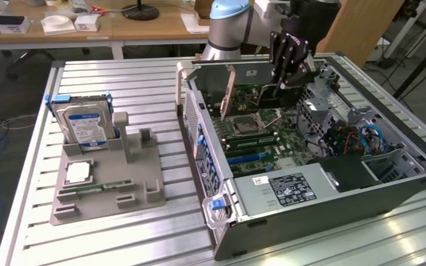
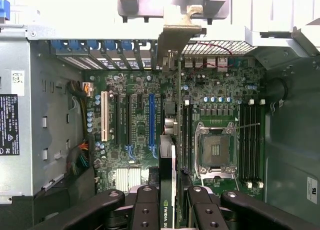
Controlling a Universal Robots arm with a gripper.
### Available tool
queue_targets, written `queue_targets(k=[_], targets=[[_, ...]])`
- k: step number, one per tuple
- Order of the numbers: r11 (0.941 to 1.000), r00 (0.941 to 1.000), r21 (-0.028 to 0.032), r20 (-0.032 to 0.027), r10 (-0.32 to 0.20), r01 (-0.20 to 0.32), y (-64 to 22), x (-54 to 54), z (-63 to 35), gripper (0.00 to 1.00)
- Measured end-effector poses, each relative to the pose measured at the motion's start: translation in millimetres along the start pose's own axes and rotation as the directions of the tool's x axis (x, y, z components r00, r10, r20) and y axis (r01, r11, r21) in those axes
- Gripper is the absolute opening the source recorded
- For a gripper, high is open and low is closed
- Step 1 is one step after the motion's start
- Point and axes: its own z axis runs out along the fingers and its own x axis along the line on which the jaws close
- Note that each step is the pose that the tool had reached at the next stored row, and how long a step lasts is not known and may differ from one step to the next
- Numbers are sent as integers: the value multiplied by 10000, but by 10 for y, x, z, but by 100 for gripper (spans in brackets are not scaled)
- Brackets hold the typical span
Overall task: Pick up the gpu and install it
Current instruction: 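Insert the gpu into the slot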
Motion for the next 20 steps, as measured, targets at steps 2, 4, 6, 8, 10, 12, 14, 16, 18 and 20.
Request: queue_targets(k=[2, 4, 6, 8, 10, 12, 14, 16, 18, 20], targets=[[10000, 10000, 1, 1, 0, 0, 0, 0, 3, 26], [10000, 10000, 1, 3, 0, 0, 0, 0, 11, 26], [10000, 10000, 1, 1, 0, 0, -1, 0, 23, 26], [10000, 10000, 0, 1, 0, 0, -1, 1, 38, 26], [10000, 10000, 0, 1, 0, 0, -2, 1, 58, 26], [10000, 10000, 1, 1, 0, 0, -3, 1, 81, 26], [10000, 10000, 1, -2, 0, 0, -3, 2, 101, 26], [10000, 10000, 0, -2, 0, 0, -4, 2, 118, 26], [10000, 10000, -1, -4, 0, 0, -4, 2, 124, 26], [10000, 10000, -1, -4, 0, 0, -4, 3, 124, 26]])
